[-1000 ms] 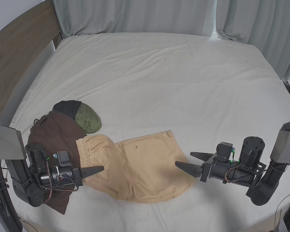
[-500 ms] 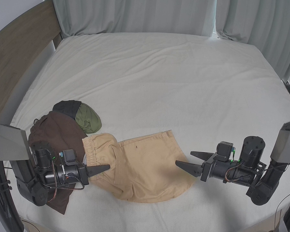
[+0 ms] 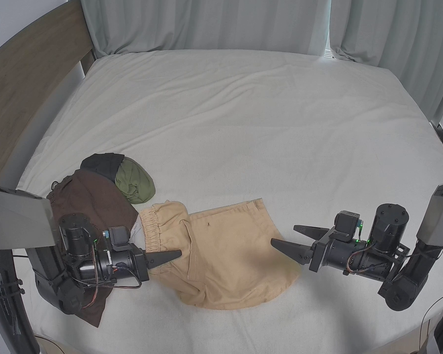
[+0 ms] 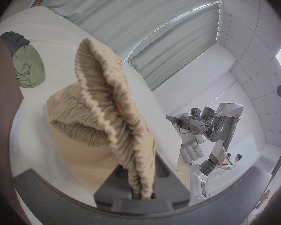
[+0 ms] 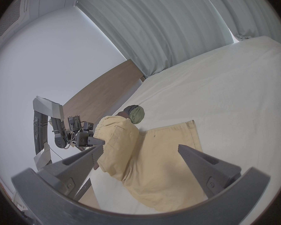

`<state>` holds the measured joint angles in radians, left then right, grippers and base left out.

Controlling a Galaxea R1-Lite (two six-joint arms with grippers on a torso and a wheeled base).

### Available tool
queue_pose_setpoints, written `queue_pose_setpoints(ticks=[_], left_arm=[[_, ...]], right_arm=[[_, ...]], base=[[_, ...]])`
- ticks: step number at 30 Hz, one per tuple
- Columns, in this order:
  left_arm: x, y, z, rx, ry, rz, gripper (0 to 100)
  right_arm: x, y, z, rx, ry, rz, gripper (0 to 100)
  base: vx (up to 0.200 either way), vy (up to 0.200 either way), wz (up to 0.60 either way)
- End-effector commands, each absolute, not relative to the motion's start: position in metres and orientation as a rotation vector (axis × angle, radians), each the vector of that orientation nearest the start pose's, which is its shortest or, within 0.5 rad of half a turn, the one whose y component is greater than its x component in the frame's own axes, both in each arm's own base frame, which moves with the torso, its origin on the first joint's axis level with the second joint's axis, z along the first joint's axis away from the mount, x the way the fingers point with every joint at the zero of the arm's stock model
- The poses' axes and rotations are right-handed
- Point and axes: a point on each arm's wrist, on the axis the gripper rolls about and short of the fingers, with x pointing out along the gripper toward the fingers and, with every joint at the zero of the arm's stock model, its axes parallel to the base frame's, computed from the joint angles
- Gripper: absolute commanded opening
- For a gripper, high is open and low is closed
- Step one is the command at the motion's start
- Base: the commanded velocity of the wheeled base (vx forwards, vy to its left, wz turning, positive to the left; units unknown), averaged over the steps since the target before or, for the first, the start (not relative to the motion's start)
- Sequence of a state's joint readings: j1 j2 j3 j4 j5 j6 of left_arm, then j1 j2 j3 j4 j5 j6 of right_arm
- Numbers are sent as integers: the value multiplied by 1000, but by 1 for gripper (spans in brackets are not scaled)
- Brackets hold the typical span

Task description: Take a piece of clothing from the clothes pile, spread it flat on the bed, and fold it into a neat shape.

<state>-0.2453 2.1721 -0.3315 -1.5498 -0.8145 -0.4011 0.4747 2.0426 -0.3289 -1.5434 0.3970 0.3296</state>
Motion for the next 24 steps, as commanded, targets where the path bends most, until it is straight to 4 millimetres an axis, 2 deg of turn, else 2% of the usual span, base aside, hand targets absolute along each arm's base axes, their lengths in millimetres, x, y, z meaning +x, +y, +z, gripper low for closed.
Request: queue_pose_setpoints(ticks=[1, 12, 14, 19, 24], left_arm=[[277, -93, 32, -447, 500, -1003, 0], [286, -113, 24, -440, 499, -1003, 0], [288, -118, 21, -448, 509, -1014, 0], [291, -127, 15, -469, 534, -1029, 0], [292, -135, 17, -502, 548, -1045, 0]], right_arm=[[252, 136, 69, 303, 306, 823, 100], [257, 134, 72, 305, 284, 815, 100], [264, 130, 76, 307, 252, 796, 100], [266, 126, 77, 309, 247, 781, 100], [270, 123, 81, 311, 225, 769, 100]], base=[[0, 0, 0], [0, 0, 0], [0, 0, 0], [0, 0, 0], [0, 0, 0]])
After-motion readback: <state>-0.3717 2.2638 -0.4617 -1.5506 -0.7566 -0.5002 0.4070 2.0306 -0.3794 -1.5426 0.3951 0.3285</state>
